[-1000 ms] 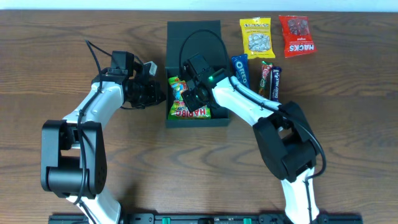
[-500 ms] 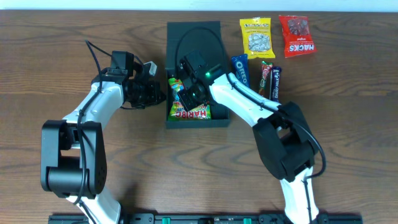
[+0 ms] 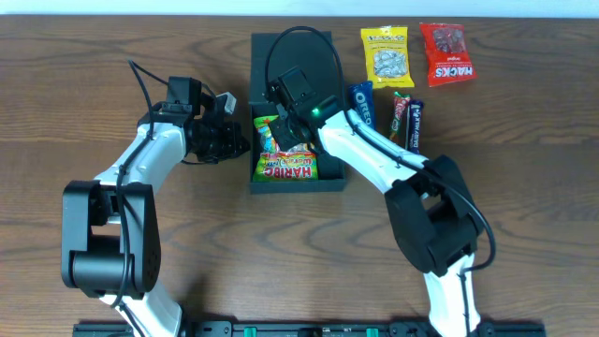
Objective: Pack container
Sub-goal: 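Lower the Haribo bag into the box and push it flat, then move the right gripper to the blue Oreo pack and grasp it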
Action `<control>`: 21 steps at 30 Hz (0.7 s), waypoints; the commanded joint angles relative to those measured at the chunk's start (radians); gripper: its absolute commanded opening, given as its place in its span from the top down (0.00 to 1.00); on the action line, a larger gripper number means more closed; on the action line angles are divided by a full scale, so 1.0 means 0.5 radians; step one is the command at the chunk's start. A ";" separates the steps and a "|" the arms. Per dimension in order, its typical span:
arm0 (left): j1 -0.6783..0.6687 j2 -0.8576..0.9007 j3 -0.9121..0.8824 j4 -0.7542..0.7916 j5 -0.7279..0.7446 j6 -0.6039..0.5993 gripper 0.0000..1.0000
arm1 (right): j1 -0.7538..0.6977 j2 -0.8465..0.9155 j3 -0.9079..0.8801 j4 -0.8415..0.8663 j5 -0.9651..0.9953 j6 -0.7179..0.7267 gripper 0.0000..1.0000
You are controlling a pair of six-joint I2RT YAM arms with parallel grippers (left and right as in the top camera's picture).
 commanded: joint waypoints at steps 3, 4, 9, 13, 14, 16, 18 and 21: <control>-0.012 0.007 -0.008 -0.004 0.037 -0.009 0.94 | -0.012 0.150 -0.027 0.063 -0.090 0.034 0.99; -0.012 0.007 -0.008 -0.004 0.037 -0.009 0.94 | -0.012 0.153 -0.027 0.084 -0.140 0.034 0.99; -0.012 0.007 -0.008 0.003 0.037 -0.009 0.94 | -0.011 0.155 -0.027 0.220 -0.317 0.034 0.99; -0.012 0.007 -0.008 0.003 0.036 -0.009 0.94 | -0.020 0.124 0.017 0.195 -0.324 0.032 0.99; -0.012 0.007 -0.008 0.003 0.035 -0.008 0.94 | -0.031 0.097 0.034 0.174 -0.324 0.032 0.99; -0.012 0.007 -0.008 0.003 0.034 -0.008 0.94 | -0.068 0.020 0.073 0.121 -0.314 0.033 0.99; -0.012 0.007 -0.008 0.003 0.030 -0.008 0.94 | -0.121 -0.078 0.100 0.067 -0.269 0.033 0.99; -0.011 0.007 -0.008 0.003 0.030 -0.008 0.94 | -0.243 -0.260 0.102 -0.002 -0.168 0.033 0.99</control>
